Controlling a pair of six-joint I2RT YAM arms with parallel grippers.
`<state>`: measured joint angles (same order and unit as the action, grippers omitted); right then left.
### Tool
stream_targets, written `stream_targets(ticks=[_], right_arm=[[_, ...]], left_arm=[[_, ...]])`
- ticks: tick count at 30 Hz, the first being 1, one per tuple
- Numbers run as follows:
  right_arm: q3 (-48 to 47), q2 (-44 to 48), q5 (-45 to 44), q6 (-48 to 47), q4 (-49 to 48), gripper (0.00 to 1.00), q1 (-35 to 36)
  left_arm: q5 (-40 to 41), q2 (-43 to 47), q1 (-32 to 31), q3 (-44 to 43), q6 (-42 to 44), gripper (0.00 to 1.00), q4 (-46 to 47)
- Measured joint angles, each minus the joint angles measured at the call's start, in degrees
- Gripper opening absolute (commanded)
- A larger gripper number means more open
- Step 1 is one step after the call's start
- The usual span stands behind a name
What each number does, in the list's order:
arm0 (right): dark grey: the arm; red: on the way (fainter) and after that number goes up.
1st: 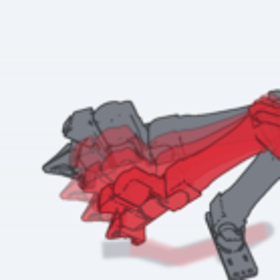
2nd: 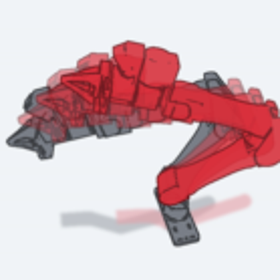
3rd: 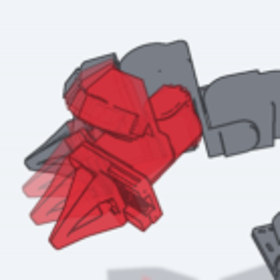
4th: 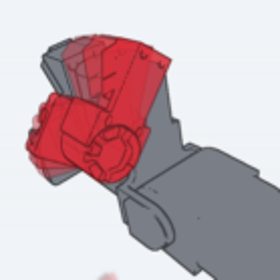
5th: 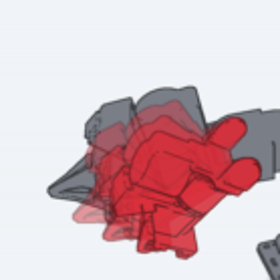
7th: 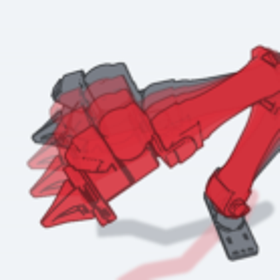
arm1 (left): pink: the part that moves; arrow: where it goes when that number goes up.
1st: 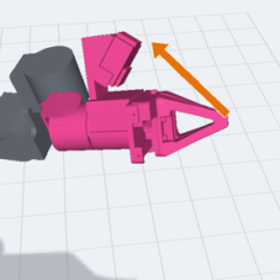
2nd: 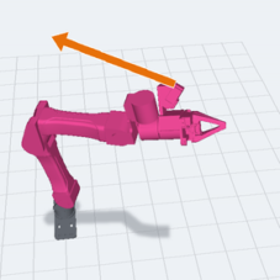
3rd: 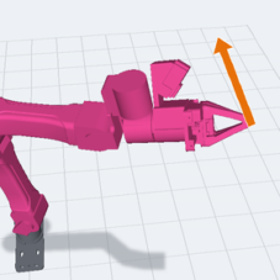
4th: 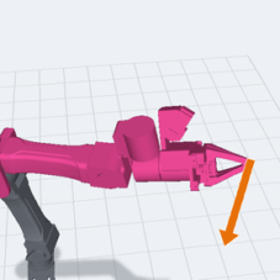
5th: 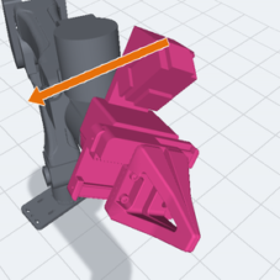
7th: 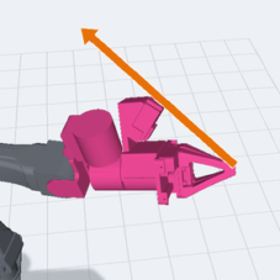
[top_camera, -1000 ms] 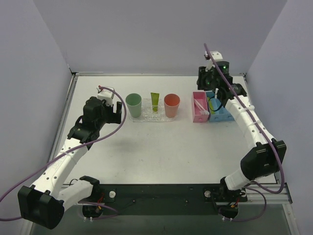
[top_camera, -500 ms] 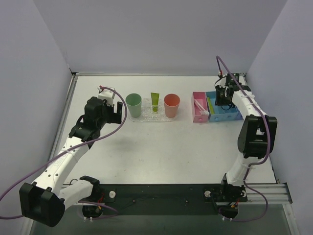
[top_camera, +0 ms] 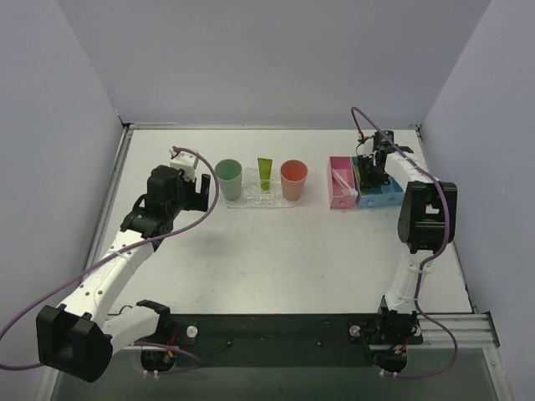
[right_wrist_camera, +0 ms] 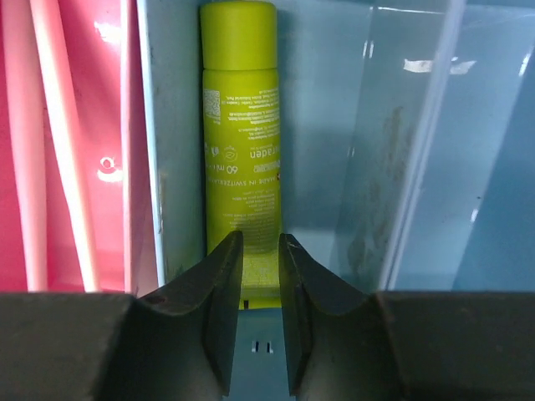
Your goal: Prepare toiletry sets of a toothbrush and toothpaste on the tray
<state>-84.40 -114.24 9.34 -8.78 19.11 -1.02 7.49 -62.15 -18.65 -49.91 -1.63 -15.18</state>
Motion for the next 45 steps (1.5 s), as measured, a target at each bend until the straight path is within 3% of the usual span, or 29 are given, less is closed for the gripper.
stream_targets(ticks=[6, 11, 18, 23, 26, 28, 30, 39, 45], right_arm=[[-1.2, -2.4, 0.0, -0.8, 0.2, 0.39, 0.1], [-3.2, -2.5, 1.0, -0.3, -0.5, 0.41, 0.1], [-5.0, -4.4, 0.0, -0.4, -0.4, 0.3, 0.3], [-5.6, -5.5, -0.8, -0.5, 0.5, 0.27, 0.4], [-6.7, -6.3, -0.8, -0.5, 1.8, 0.2, 0.4], [-7.3, -6.6, -0.5, -0.5, 2.5, 0.06, 0.5], [-7.4, -6.6, -0.6, -0.9, 2.8, 0.0, 0.7], [-6.8, -4.8, 1.5, 0.2, 3.7, 0.0, 0.6], [-6.4, 1.2, 1.6, 1.6, 4.9, 0.0, 0.6]], left_arm=[[0.0, 0.0, 0.0, 0.0, 0.2, 0.92, 0.0], [0.0, 0.0, 0.0, 0.0, 0.4, 0.92, 0.0], [0.0, 0.0, 0.0, 0.0, 0.4, 0.92, 0.0], [0.0, 0.0, 0.0, 0.0, 0.4, 0.92, 0.0], [0.0, 0.1, 0.0, 0.0, 0.4, 0.92, 0.0], [0.0, 0.2, 0.0, 0.0, 0.4, 0.92, 0.0], [0.0, 0.4, 0.0, 0.0, 0.5, 0.92, 0.0], [0.1, 1.1, 0.1, 0.0, 0.6, 0.92, 0.0], [0.2, 1.4, 0.1, 0.0, 0.6, 0.92, 0.0]])
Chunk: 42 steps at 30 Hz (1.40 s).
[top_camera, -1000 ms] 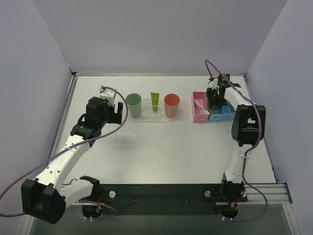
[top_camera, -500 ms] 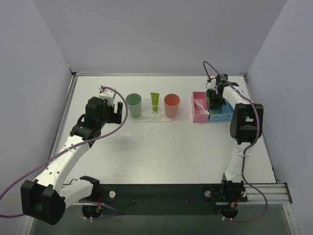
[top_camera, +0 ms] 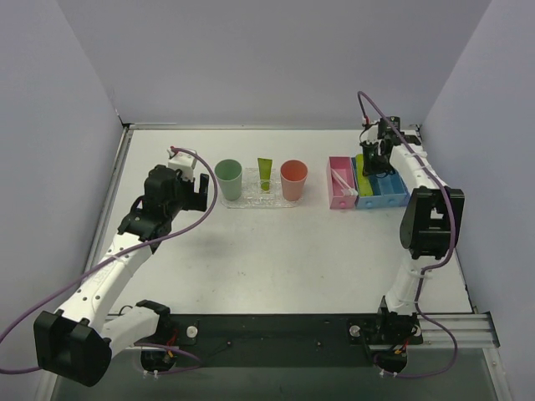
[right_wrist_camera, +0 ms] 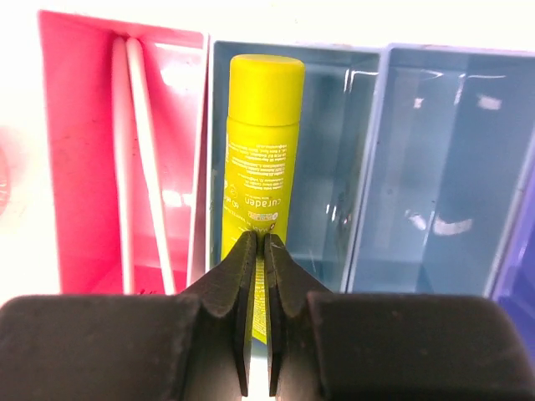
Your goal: Prepare toiletry sets of a toothbrush and toothpaste on the tray
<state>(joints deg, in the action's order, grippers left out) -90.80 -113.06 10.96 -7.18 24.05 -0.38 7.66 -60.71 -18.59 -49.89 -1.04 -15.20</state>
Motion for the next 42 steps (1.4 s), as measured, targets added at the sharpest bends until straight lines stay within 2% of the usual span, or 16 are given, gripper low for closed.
stream_targets(ticks=[20, 28, 31, 39, 40, 42], right_arm=[[5.1, 18.4, -0.5, 0.7, -1.2, 0.0, 0.0], [5.1, 10.5, 1.5, 0.7, 0.3, 0.29, 0.0], [4.5, 5.9, 2.3, 0.7, 1.2, 0.34, 0.0], [1.0, 0.6, 2.0, 0.9, 1.8, 0.36, 0.0], [0.7, 0.3, 1.8, 0.9, 1.8, 0.35, 0.0], [0.3, -0.4, 1.9, 1.1, 1.5, 0.2, 0.0]], left_arm=[[-3.2, 0.4, 0.0, 0.0, -0.9, 0.92, 0.4], [-4.5, 0.7, 0.0, 0.1, -1.3, 0.92, 0.4], [-4.7, 0.7, 0.0, 0.1, -1.3, 0.92, 0.4], [-4.7, 0.7, 0.0, 0.1, -1.3, 0.92, 0.4], [-4.7, 0.7, 0.0, 0.1, -1.3, 0.92, 0.4], [-4.7, 0.7, 0.0, 0.1, -1.3, 0.92, 0.4]])
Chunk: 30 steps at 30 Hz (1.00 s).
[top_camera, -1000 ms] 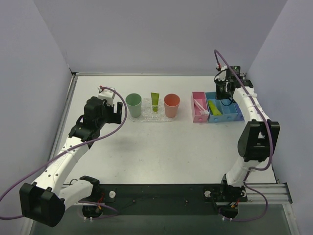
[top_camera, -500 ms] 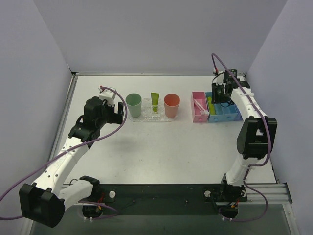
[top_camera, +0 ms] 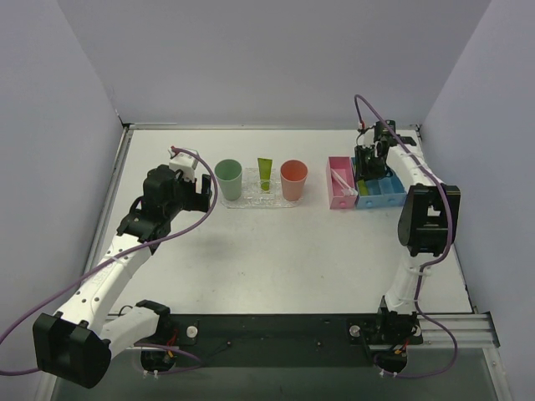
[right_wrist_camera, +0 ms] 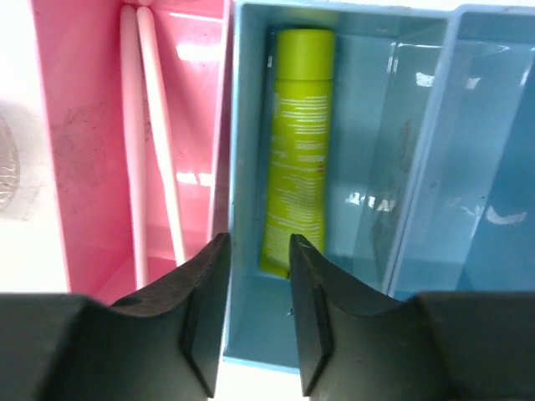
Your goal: Prepare toiletry sets of a toothbrush and toothpaste on the tray
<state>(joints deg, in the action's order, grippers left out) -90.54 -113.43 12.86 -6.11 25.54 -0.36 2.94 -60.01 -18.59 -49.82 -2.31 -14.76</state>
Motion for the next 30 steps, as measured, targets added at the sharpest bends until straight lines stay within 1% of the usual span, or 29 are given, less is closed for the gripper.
stream_targets(ticks=[1, 3, 7, 10, 20, 27, 30], right_arm=[[0.0, 0.0, 0.2, 0.1, 0.0, 0.11, 0.0], [0.0, 0.0, 0.6, 0.7, -0.5, 0.1, 0.2], [0.0, 0.1, 0.7, 1.8, -1.1, 0.16, 0.3], [0.5, 0.9, 0.7, 2.2, -1.2, 0.18, 0.3], [1.7, 6.5, 0.2, 3.7, -2.7, 0.19, -0.1], [1.7, 4.6, -2.0, 3.2, -3.1, 0.19, -0.3], [1.7, 2.4, -2.5, 3.0, -3.1, 0.22, -0.3]], left_arm=[[0.0, 0.0, 0.0, 0.0, 0.0, 0.92, 0.0], [0.0, 0.0, 0.0, 0.0, 0.0, 0.92, 0.0], [0.0, 0.0, 0.0, 0.0, 0.0, 0.92, 0.0], [0.0, 0.0, 0.0, 0.0, 0.0, 0.92, 0.0], [0.0, 0.0, 0.0, 0.0, 0.0, 0.92, 0.0], [0.0, 0.0, 0.0, 0.0, 0.0, 0.92, 0.0], [0.0, 0.0, 0.0, 0.0, 0.0, 0.92, 0.0]])
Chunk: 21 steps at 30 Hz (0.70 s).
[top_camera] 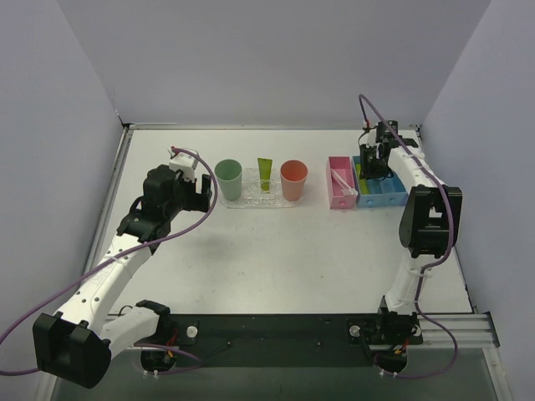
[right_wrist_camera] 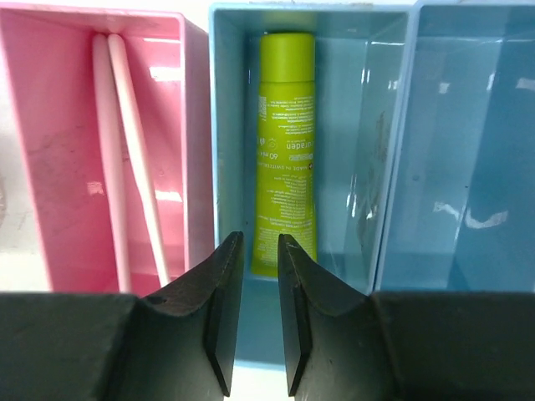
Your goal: Prepare toiletry sets of a toothbrush and toothpaste on the tray
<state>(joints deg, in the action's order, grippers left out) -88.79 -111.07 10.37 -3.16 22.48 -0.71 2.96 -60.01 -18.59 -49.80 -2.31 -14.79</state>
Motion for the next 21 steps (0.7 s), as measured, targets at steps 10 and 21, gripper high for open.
stream_targets(ticks=[10, 21], right_arm=[[-1.2, -6.1, 0.5, -1.4, 0.5, 0.39, -0.2], [-4.3, -9.0, -0.6, -2.1, 1.4, 0.4, -0.4]], left_arm=[[0.0, 0.0, 0.0, 0.0, 0.0, 0.92, 0.0], [0.0, 0.0, 0.0, 0.1, 0.0, 0.92, 0.0]])
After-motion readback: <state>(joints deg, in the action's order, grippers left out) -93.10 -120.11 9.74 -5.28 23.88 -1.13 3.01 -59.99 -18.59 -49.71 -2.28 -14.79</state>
